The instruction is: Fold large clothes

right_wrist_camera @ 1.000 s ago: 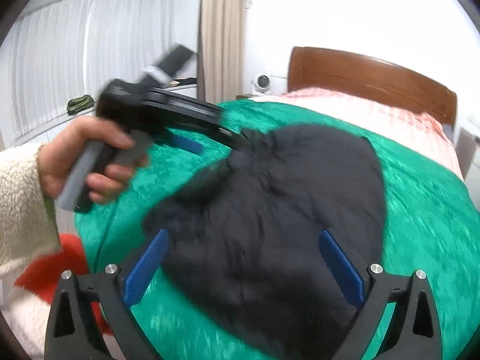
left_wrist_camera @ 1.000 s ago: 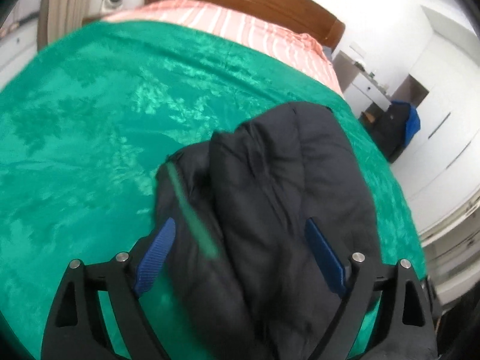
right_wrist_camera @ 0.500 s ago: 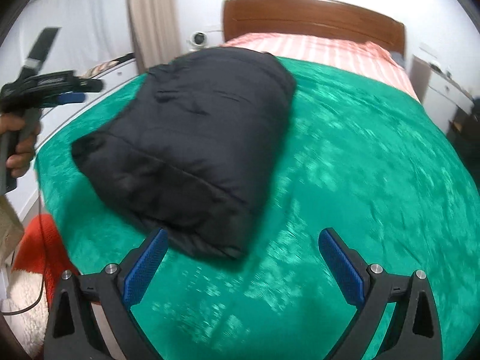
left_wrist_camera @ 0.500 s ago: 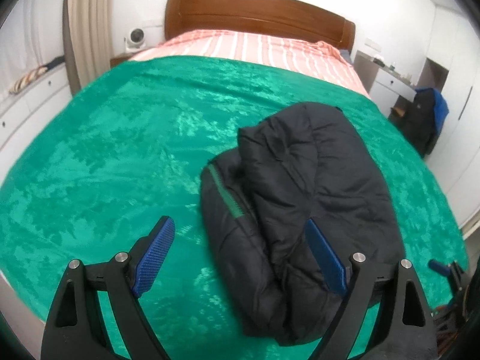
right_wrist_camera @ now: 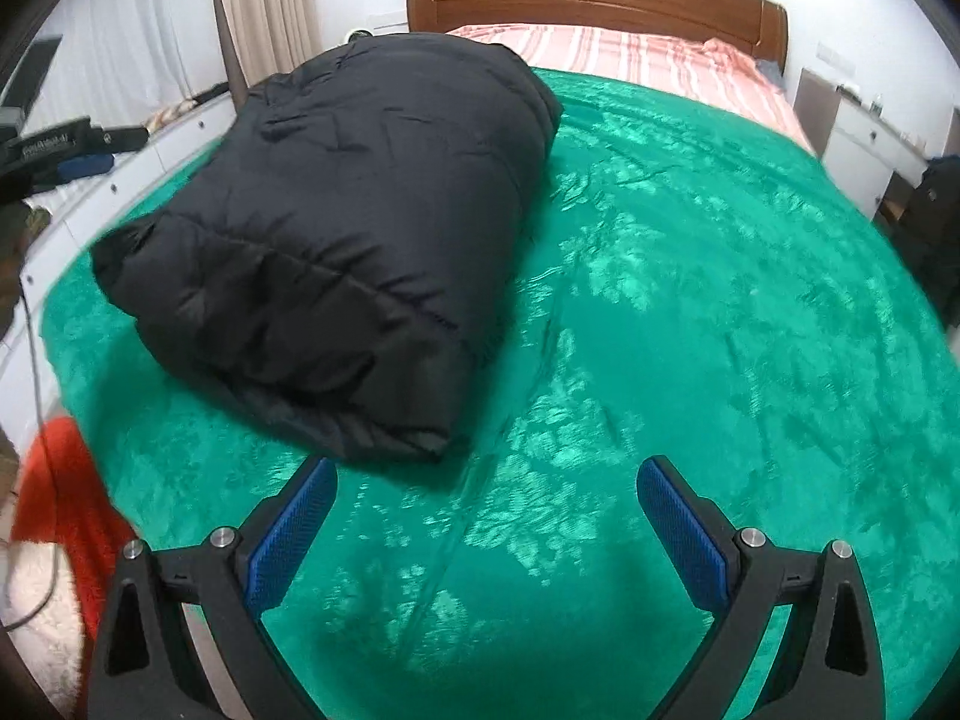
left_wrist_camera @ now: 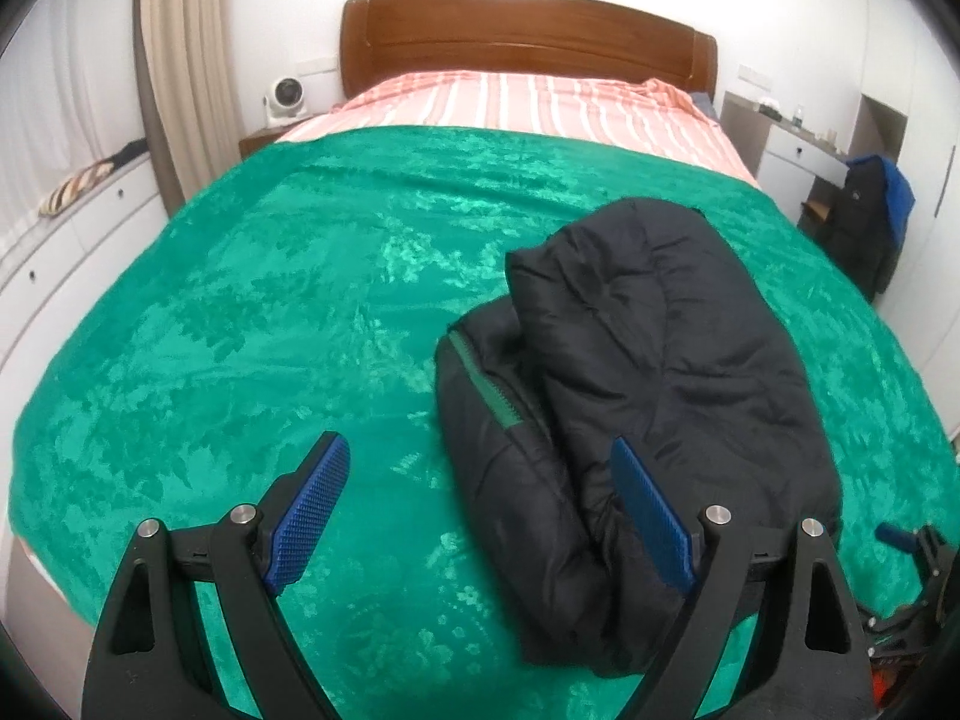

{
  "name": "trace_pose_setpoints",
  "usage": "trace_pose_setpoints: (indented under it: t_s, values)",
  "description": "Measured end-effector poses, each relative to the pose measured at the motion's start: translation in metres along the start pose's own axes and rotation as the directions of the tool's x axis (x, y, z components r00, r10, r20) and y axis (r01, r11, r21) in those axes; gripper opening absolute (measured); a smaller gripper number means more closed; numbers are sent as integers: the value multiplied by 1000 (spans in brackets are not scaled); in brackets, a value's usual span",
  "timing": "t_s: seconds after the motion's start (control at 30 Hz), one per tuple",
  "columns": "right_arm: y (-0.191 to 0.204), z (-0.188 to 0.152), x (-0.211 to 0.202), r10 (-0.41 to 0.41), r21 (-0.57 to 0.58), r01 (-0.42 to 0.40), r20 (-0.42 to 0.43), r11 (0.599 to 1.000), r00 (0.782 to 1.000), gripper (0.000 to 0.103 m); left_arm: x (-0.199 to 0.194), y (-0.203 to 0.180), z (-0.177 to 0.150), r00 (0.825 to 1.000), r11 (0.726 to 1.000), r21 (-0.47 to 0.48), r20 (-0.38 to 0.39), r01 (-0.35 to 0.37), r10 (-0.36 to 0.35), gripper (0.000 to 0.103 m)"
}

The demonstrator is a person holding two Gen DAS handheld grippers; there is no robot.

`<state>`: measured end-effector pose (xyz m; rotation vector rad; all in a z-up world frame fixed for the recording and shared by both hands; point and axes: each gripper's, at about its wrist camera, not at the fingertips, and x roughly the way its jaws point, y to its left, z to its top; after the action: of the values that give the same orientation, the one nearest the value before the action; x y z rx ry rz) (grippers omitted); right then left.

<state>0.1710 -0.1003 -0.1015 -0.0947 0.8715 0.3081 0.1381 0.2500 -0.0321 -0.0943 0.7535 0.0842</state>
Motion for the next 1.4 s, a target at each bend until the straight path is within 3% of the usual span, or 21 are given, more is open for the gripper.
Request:
trace_pose_setpoints:
  t_s: [0.1, 0.23, 0.33, 0.37, 0.4, 0.43, 0.5, 0.57, 0.67, 0.7, 0.73, 0.8, 0.83, 0.9, 1.03, 1.1, 1.17, 1.23, 1.3, 1.33, 1.4]
  values:
    - [-16, -5, -1, 117, 111, -115, -8, 987, 993, 100, 4, 13, -10, 993, 992, -51, -25, 118, -119, 94]
    - [-32, -12, -9, 151, 149, -152, 18, 977, 988, 100, 25, 42, -35, 941, 934, -183, -86, 307, -327, 94]
    - [-40, -19, -11, 178, 167, -179, 23, 970, 984, 100, 38, 66, -52, 873, 846, -294, -68, 445, -482, 94]
    - [-42, -21, -9, 185, 178, -185, 19, 966, 983, 100, 42, 71, -54, 843, 807, -326, -53, 492, -535, 94]
    - [-44, -23, -7, 199, 195, -198, 14, 961, 980, 100, 48, 77, -56, 797, 750, -366, -32, 551, -603, 94]
    - [-46, -23, -4, 214, 212, -211, 9, 954, 977, 100, 53, 81, -57, 766, 709, -396, -22, 583, -642, 94]
    - [-50, -23, 0, 247, 245, -243, 11, 939, 969, 100, 67, 82, -54, 715, 655, -428, -31, 623, -699, 94]
    - [-54, -21, 2, 285, 281, -281, 27, 918, 958, 100, 80, 81, -52, 700, 648, -434, -55, 626, -712, 95]
    - [-61, -17, 3, 333, 328, -333, 56, 884, 941, 100, 100, 77, -52, 664, 622, -459, -89, 634, -742, 95]
    - [-63, -16, 3, 347, 342, -347, 65, 873, 936, 100, 107, 72, -50, 657, 620, -462, -102, 634, -747, 96]
    - [-67, -15, 4, 362, 358, -364, 75, 860, 929, 100, 111, 71, -50, 662, 631, -457, -114, 627, -740, 96]
    - [-73, -11, 5, 389, 390, -393, 95, 832, 917, 100, 121, 68, -50, 690, 673, -440, -149, 595, -708, 97]
    - [-78, -9, 8, 402, 408, -408, 105, 817, 910, 100, 127, 67, -51, 696, 686, -436, -170, 582, -698, 97]
    - [-82, -3, 13, 422, 426, -429, 116, 797, 899, 100, 139, 66, -54, 694, 695, -444, -199, 566, -692, 102]
    - [-85, 15, 37, 487, 445, -474, 94, 760, 869, 100, 155, 61, -60, 686, 703, -439, -231, 560, -690, 103]
    - [-86, 25, 51, 544, 451, -525, 100, 722, 833, 100, 160, 60, -59, 676, 700, -440, -243, 562, -695, 103]
    - [-88, 38, 70, 622, 471, -599, 126, 648, 772, 100, 165, 58, -57, 666, 701, -438, -262, 563, -698, 103]
    - [-91, 52, 91, 660, 494, -627, 133, 602, 739, 100, 171, 54, -53, 654, 704, -428, -287, 567, -700, 103]
    - [-91, 64, 112, 697, 500, -648, 116, 574, 707, 99, 177, 54, -47, 638, 705, -416, -313, 574, -704, 103]
    - [-89, 72, 126, 731, 501, -670, 103, 547, 674, 99, 179, 53, -46, 631, 705, -411, -323, 577, -705, 103]
    - [-85, 85, 140, 757, 495, -686, 84, 532, 648, 97, 185, 51, -40, 623, 708, -403, -340, 580, -705, 103]
